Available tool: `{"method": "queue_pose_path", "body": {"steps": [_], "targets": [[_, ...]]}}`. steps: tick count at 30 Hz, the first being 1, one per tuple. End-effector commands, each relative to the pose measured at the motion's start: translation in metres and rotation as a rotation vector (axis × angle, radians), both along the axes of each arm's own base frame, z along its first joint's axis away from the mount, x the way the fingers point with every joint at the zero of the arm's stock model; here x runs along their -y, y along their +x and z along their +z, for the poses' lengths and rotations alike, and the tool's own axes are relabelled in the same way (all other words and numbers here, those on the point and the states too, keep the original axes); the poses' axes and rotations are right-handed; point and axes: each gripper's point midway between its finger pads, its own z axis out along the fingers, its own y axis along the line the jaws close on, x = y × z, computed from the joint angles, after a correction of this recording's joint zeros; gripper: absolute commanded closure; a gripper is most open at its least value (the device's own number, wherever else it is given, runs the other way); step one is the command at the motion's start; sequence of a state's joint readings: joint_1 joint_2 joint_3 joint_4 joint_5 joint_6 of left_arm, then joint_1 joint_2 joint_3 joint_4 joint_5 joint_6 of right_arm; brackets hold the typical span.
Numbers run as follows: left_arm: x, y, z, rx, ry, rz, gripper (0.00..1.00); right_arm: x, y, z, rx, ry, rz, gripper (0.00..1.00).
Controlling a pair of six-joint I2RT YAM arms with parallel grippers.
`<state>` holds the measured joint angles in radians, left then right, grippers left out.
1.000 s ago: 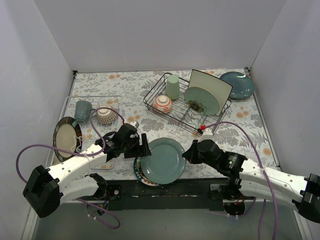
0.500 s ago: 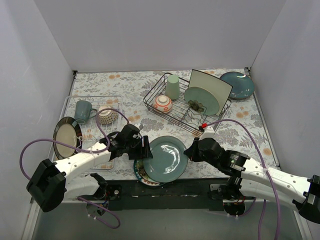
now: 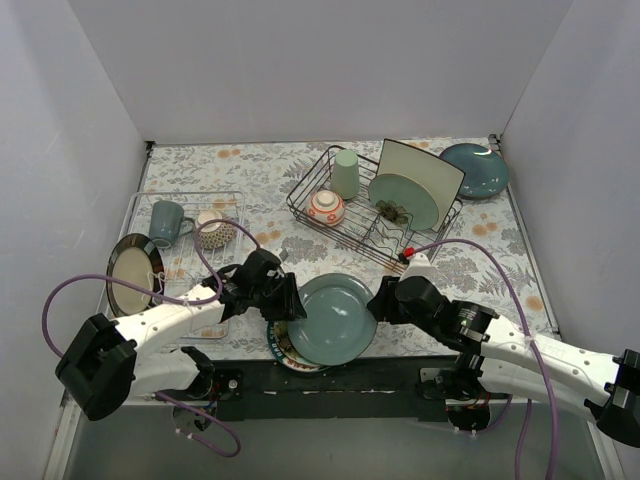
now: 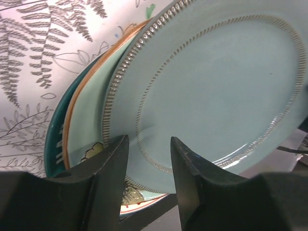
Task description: Load the mixed dishes into the dish rack
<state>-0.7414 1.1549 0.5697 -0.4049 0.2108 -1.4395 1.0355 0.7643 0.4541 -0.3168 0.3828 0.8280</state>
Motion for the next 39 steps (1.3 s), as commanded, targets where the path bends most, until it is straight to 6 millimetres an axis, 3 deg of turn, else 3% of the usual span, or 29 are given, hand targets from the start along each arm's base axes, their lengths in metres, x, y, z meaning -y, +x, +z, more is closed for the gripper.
{"method": "queue_pose_path", "body": {"steps": [1, 3, 8, 15, 23, 25, 28, 37, 39], "targets": [[-0.015, -0.013, -0.027, -0.063, 0.083, 0.011, 0.61, 0.016, 0.001, -0.014, 0.006, -0.084, -0.015, 0.38], [-0.015, -0.013, -0.028, -0.067, 0.084, 0.011, 0.62, 0.012, 0.000, -0.014, 0.011, -0.071, 0.005, 0.28], [-0.015, -0.015, -0.030, -0.073, 0.082, 0.012, 0.64, 0.004, -0.006, -0.021, 0.004, -0.043, 0.061, 0.19], [-0.015, -0.018, -0.034, -0.087, 0.086, 0.010, 0.66, -0.018, -0.017, -0.029, -0.024, 0.032, 0.164, 0.18], [-0.014, -0.020, -0.036, -0.094, 0.080, 0.004, 0.70, -0.040, -0.023, -0.018, 0.009, 0.171, 0.235, 0.19], [-0.013, -0.021, -0.036, -0.097, 0.079, -0.001, 0.71, -0.042, -0.026, -0.023, -0.005, 0.180, 0.251, 0.19], [-0.013, -0.021, -0.037, -0.098, 0.080, -0.002, 0.71, -0.044, -0.030, -0.031, -0.038, 0.172, 0.259, 0.21], [-0.010, -0.020, -0.032, -0.081, 0.063, -0.012, 0.73, -0.032, -0.031, -0.054, -0.126, 0.092, 0.190, 0.51], [-0.009, -0.020, -0.030, -0.074, 0.055, -0.012, 0.73, -0.028, -0.026, -0.052, -0.112, 0.077, 0.159, 0.61]]}}
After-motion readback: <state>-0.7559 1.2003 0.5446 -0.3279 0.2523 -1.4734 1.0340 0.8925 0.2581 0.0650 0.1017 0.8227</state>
